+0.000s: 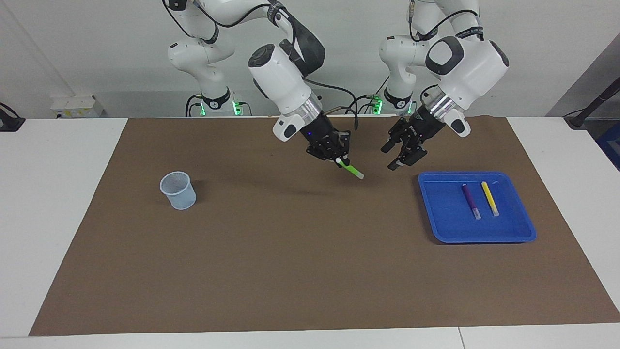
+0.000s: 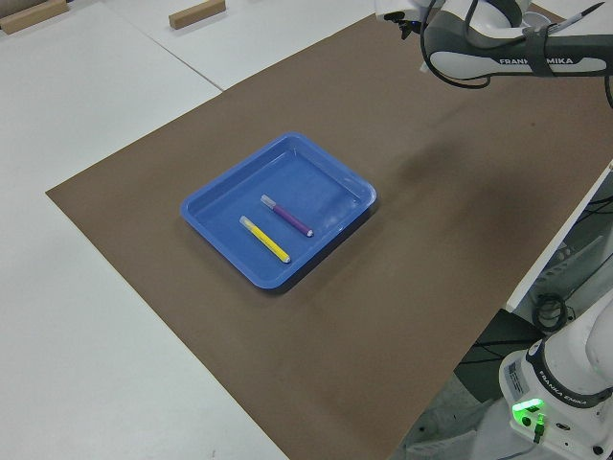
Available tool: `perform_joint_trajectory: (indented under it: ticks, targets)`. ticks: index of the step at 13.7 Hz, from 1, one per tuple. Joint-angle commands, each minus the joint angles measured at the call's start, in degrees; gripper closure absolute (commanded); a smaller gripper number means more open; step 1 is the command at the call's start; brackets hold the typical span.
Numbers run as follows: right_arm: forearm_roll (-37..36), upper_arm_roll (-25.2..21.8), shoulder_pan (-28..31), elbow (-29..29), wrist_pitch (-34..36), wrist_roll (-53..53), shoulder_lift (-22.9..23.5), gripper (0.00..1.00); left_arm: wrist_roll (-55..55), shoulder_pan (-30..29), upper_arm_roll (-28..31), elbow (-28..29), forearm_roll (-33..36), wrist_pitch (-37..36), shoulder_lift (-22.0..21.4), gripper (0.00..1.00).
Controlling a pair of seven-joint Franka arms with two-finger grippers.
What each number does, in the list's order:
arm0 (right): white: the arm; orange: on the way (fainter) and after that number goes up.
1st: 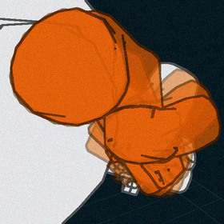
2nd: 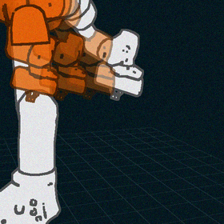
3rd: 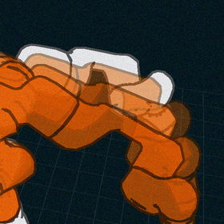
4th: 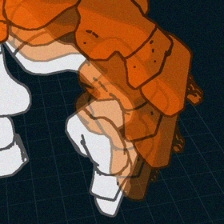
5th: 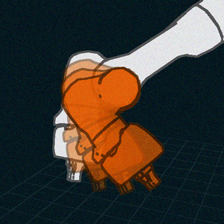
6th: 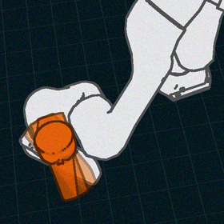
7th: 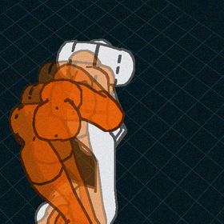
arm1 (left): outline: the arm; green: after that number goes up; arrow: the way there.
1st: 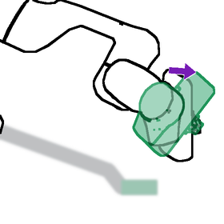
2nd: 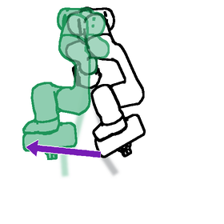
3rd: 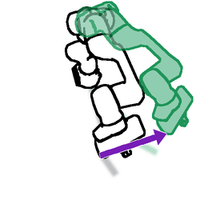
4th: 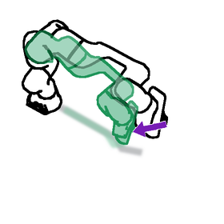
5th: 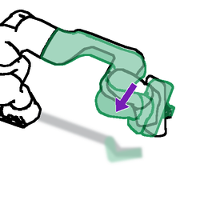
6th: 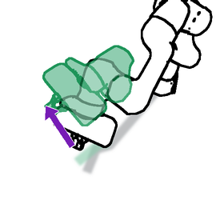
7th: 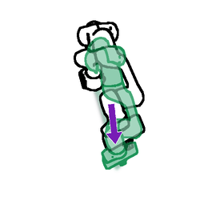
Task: Transfer and insert pens with both arms
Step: 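Carry the green pen with the right gripper and insert it into the cup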
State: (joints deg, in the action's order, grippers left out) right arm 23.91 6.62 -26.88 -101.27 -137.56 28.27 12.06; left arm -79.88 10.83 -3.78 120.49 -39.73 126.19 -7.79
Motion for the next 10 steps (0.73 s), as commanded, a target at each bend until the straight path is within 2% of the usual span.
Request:
perform_joint_trajectory:
  ticks: [1, 4, 6, 8, 10]
  targets:
    - [-7.62, 0.33, 3.93, 0.72, 10.51, -9.07, -2.21, 1.0, 0.16, 1.04, 0.71, 2.38, -0.7, 1.34, -1.96, 0.0]
    - [-13.78, 0.33, 10.69, 0.72, 24.76, -23.3, -6.51, 1.0, 11.1, 0.16, 0.88, 2.47, -0.52, -0.06, -2.05, 0.0]
    - [-20.27, 0.33, 14.73, 0.54, 31.27, -33.4, -8.71, 1.0, 23.39, -2.11, 0.88, 2.47, 0.53, -4.87, -2.58, 0.0]
    - [-25.29, 0.33, 18.6, -0.33, 35.76, -42.2, -10.12, 1.0, 33.87, -4.31, 0.88, 2.38, 7.35, -9.54, -2.93, 0.0]
    - [-28.55, 0.41, 22.82, -3.48, 35.62, -48.45, -11.44, 1.0, 44.58, -6.25, 0.88, 2.38, 11.68, -12.09, -2.84, 0.0]
